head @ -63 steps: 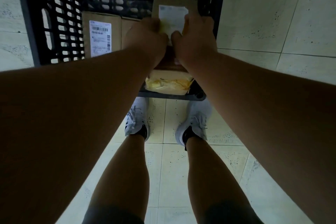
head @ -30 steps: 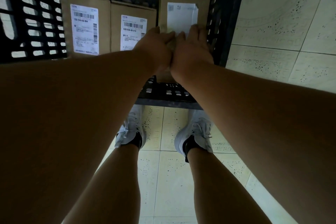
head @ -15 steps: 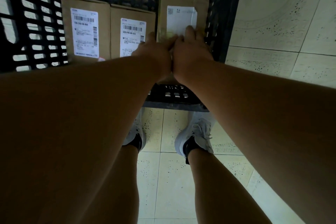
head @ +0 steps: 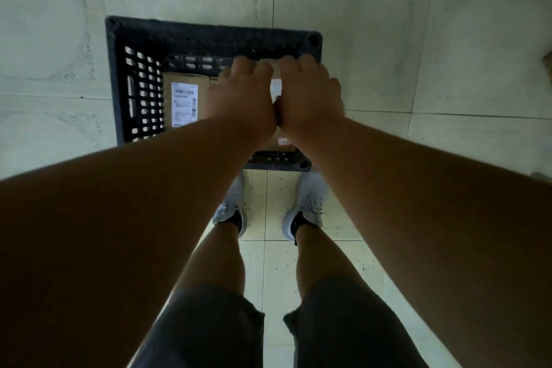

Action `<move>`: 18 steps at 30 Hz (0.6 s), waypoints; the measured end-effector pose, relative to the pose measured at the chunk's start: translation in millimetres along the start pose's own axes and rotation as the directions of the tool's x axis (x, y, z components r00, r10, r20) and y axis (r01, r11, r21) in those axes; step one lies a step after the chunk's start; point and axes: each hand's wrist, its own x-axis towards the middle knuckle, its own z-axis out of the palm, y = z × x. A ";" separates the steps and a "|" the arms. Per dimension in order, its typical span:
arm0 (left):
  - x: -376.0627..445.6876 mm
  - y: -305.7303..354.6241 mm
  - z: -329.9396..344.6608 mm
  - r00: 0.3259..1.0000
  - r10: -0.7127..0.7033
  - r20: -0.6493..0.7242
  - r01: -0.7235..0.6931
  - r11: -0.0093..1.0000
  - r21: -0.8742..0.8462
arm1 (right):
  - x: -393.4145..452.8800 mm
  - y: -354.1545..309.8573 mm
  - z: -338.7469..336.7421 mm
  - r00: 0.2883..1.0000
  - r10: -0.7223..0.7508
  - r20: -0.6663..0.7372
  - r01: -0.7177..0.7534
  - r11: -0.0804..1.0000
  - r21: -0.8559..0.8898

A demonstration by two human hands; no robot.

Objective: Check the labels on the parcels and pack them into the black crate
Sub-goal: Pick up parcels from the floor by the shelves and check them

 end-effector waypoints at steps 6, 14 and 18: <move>-71.0 45.8 -122.7 0.986 0.059 -0.153 -0.053 0.998 0.045 | -85.2 -18.2 -147.1 0.977 -0.025 -0.213 0.029 0.999 0.016; -184.5 115.9 -270.8 0.890 0.280 -0.361 -0.262 0.960 0.098 | -198.1 -33.6 -292.4 0.885 0.067 -0.461 0.024 0.982 0.189; -227.3 141.0 -314.6 0.775 0.368 -0.514 -0.362 0.925 0.118 | -239.3 -33.3 -343.2 0.781 0.071 -0.620 0.132 0.952 0.276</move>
